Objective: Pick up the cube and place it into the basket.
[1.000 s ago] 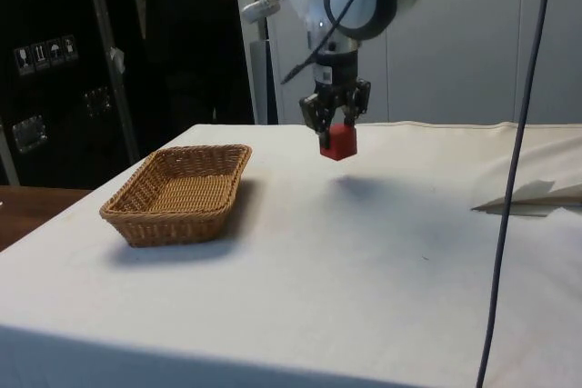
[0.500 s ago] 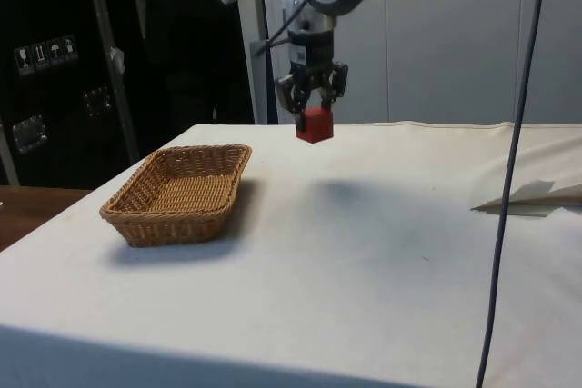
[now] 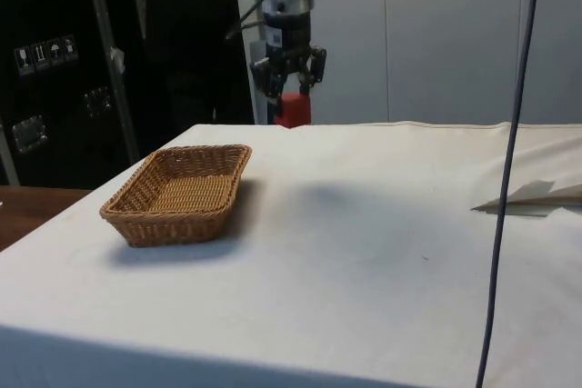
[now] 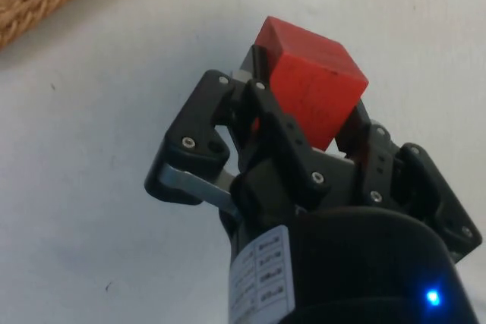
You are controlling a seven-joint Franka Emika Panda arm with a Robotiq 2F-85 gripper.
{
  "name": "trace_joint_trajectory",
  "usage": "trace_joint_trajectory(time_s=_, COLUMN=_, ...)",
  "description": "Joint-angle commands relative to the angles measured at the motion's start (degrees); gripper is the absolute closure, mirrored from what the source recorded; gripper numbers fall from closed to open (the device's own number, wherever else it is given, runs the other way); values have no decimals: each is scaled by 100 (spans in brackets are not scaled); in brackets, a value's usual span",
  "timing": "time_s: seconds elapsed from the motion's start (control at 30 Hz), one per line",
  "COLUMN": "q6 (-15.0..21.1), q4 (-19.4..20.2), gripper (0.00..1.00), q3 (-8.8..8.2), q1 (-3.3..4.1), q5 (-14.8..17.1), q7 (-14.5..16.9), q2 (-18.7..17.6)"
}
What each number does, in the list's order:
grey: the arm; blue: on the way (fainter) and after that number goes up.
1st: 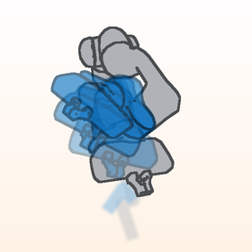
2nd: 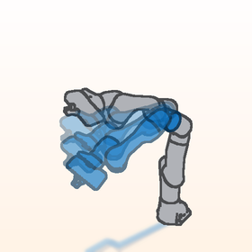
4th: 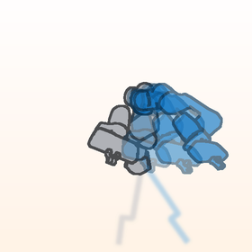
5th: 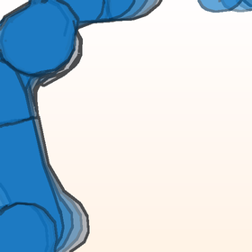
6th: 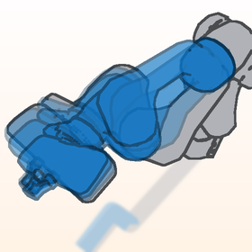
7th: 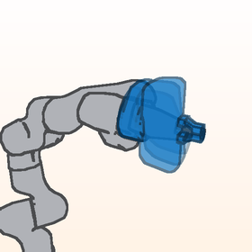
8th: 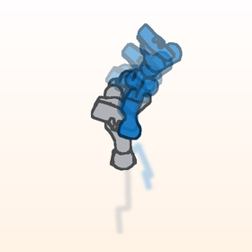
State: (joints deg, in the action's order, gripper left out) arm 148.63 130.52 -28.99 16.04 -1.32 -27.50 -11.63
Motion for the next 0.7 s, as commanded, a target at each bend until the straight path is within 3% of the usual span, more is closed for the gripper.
trace_joint_trajectory(time_s=0.0, q6=-57, q4=-109, gripper=97, q3=11, q1=0, q5=0, q7=-17, q2=-34)
trace_joint_trajectory(time_s=0.2, q6=-372, q4=-561, gripper=97, q3=57, q1=23, q5=-23, q7=-132, q2=-201)
trace_joint_trajectory(time_s=0.23, q6=-309, q4=-481, gripper=97, q3=63, q1=0, q5=0, q7=-69, q2=-160)
trace_joint_trajectory(time_s=0.27, q6=-395, q4=-613, gripper=97, q3=63, q1=23, q5=-23, q7=-132, q2=-218)
trace_joint_trajectory(time_s=0.67, q6=-659, q4=-1295, gripper=97, q3=246, q1=6, q5=40, q7=-241, q2=-613)
